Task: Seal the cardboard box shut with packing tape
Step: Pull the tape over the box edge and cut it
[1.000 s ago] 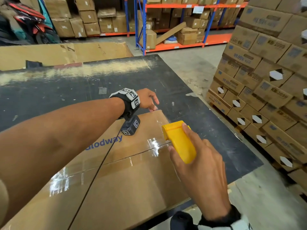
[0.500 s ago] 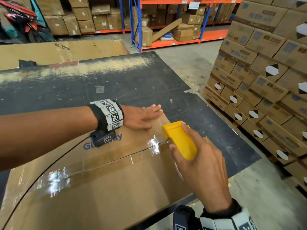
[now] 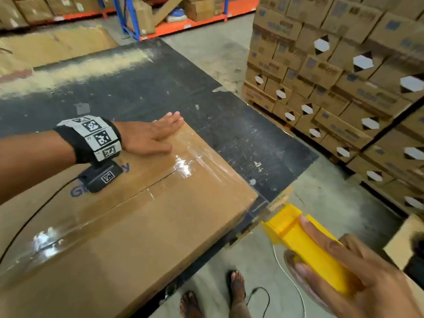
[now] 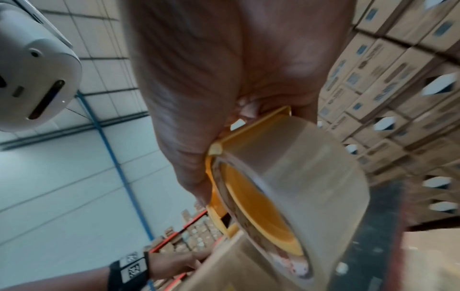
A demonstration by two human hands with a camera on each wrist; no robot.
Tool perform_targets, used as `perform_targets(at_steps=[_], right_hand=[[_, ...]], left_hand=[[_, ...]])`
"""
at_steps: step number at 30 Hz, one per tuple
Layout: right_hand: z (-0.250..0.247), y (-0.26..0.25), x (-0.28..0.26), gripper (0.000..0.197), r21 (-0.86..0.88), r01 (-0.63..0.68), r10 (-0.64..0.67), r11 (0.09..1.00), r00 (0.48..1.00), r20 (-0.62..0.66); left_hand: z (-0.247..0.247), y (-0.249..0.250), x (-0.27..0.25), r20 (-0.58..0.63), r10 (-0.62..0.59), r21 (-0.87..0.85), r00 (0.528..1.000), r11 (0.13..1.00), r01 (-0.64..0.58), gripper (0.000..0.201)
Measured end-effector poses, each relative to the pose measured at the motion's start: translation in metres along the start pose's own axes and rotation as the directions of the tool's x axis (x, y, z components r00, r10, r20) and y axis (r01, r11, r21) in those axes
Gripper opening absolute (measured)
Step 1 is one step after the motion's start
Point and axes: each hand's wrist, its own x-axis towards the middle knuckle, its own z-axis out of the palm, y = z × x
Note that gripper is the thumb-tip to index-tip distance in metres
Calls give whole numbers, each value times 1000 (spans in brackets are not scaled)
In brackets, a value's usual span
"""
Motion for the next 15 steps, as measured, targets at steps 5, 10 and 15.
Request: perform_targets(at_steps=[5, 10, 15], right_hand=[[17, 17, -14, 64, -27, -57, 57, 998, 998, 25], [39, 24, 1, 63, -66, -92, 94, 994, 995, 32], [53, 32, 31, 62, -78, -69, 79, 995, 988, 132]], left_hand=[[3, 1, 1, -5, 8, 17, 1000, 1000, -8, 110], [4, 2, 0, -22, 7, 35, 1000, 999, -6, 109], [3, 7, -1, -27, -29, 59, 999, 998, 30, 108]])
